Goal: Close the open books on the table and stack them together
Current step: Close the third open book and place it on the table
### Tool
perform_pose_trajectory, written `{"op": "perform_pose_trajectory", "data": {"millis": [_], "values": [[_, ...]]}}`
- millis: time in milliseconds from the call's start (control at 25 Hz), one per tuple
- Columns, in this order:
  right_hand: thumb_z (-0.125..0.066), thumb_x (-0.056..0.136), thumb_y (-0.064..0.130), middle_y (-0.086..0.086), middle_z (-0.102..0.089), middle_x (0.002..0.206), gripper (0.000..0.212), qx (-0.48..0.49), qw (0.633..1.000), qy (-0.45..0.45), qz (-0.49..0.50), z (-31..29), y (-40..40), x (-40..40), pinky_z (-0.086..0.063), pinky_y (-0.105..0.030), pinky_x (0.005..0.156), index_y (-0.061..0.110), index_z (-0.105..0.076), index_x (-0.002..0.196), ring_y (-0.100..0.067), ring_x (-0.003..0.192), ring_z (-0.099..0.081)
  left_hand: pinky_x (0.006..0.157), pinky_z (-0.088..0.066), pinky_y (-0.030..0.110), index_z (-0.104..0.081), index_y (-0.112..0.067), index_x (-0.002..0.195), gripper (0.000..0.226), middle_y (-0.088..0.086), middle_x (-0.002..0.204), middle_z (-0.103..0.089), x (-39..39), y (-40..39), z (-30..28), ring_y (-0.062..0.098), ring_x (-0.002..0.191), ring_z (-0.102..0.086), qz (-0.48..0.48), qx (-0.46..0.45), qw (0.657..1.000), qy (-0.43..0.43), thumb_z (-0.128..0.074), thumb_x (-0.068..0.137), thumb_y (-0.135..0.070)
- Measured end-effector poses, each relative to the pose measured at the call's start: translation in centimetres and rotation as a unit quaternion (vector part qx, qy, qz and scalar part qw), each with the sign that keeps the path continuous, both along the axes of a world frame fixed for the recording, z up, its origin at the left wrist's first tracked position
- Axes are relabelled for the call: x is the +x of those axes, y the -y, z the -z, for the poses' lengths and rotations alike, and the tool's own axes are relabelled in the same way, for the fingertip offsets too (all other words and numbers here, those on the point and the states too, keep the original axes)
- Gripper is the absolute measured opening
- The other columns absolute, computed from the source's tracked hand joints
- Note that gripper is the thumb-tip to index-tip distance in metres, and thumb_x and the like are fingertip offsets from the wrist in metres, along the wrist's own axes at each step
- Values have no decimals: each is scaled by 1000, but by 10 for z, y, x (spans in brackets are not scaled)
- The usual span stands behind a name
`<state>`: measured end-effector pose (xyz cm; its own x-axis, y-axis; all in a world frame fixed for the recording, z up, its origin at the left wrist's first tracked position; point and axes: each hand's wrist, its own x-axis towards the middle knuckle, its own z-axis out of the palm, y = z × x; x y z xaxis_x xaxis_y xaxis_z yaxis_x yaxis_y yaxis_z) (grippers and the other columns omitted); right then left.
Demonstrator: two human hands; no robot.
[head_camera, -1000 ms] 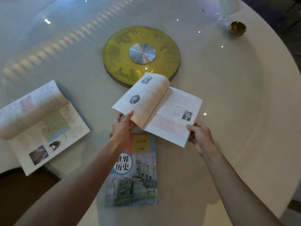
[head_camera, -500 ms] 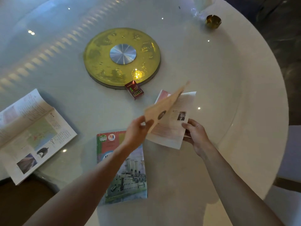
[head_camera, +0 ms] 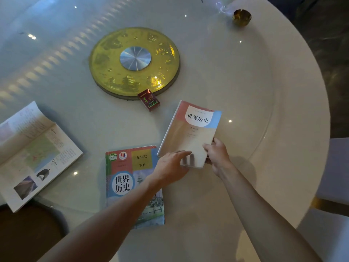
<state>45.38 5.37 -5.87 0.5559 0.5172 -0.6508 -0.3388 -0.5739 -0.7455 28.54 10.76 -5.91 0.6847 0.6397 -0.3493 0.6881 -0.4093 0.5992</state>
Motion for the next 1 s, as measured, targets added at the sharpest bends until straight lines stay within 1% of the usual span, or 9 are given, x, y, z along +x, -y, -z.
{"op": "perform_pose_trajectory", "data": {"millis": [80, 200, 320, 440, 560, 720, 840, 920, 1000], "values": [[-54, 91, -4, -9, -78, 110, 34, 21, 999, 16, 17, -10, 2, 4, -62, -42, 73, 17, -67, 114, -23, 86, -75, 96, -52, 35, -63, -32, 133, 45, -8, 123, -70, -8, -8, -5, 13, 107, -65, -102, -73, 990, 62, -63, 88, -31], [-57, 94, -4, -1, -76, 97, 37, 70, 997, -14, 27, -32, 4, 12, -58, -29, 57, 20, -65, 121, -15, 72, -71, 96, -53, 37, -60, -18, 135, 47, -3, 122, -65, -22, -39, -10, 15, 107, -62, -275, -88, 949, 125, -68, 90, -28], [-59, 95, -1, 1, -78, 100, 40, 112, 992, -59, 0, -48, 7, 11, -60, -29, 62, 23, -67, 125, -15, 77, -73, 96, -55, 41, -59, -11, 136, 52, 5, 123, -67, -38, -67, -21, 23, 107, -67, -371, -185, 898, 146, -71, 91, -34], [-59, 96, 0, 2, -79, 106, 42, 131, 986, -93, -45, -60, 4, -3, -60, -29, 65, 26, -67, 128, -15, 84, -74, 84, -56, 35, -69, -12, 124, 35, 7, 114, -73, -56, -74, -36, 21, 95, -69, -385, -242, 875, 168, -68, 94, -29], [-59, 98, 4, 3, -79, 107, 40, 110, 986, -71, -107, -66, 1, -30, -58, -32, 65, 30, -68, 127, -15, 84, -73, 86, -56, 35, -73, -18, 111, 19, 7, 110, -76, -90, -66, -45, 19, 92, -70, -401, -254, 856, 202, -68, 94, -22], [-59, 99, 7, -7, -78, 110, 29, 38, 985, -20, -169, -44, 8, -86, -62, -39, 68, 23, -73, 117, -20, 84, -74, 88, -59, 41, -74, -19, 113, 21, 1, 103, -77, -154, -29, -37, 20, 95, -73, -429, -227, 857, 175, -70, 93, -23], [-59, 98, 7, -8, -80, 104, 23, -14, 978, 15, -209, -20, 16, -130, -62, -48, 78, 18, -77, 107, -21, 82, -74, 76, -57, 27, -75, -16, 114, 23, -1, 102, -75, -192, 9, -21, 17, 91, -70, -498, -202, 830, 151, -70, 92, -19], [-61, 94, 8, -7, -81, 98, 19, -34, 969, 68, -236, -6, 20, -152, -62, -45, 77, 15, -78, 99, -25, 84, -75, 63, -50, 17, -75, -14, 113, 22, 0, 99, -74, -211, 29, -11, 12, 83, -68, -507, -179, 835, 118, -69, 93, -20], [-63, 90, 12, -6, -78, 91, 10, -58, 950, 136, -276, 4, 25, -170, -60, -44, 75, 12, -72, 91, -29, 87, -74, 60, -48, 18, -78, -13, 107, 19, 2, 96, -77, -228, 44, 1, 11, 78, -68, -502, -155, 846, 92, -69, 92, -18]]}}
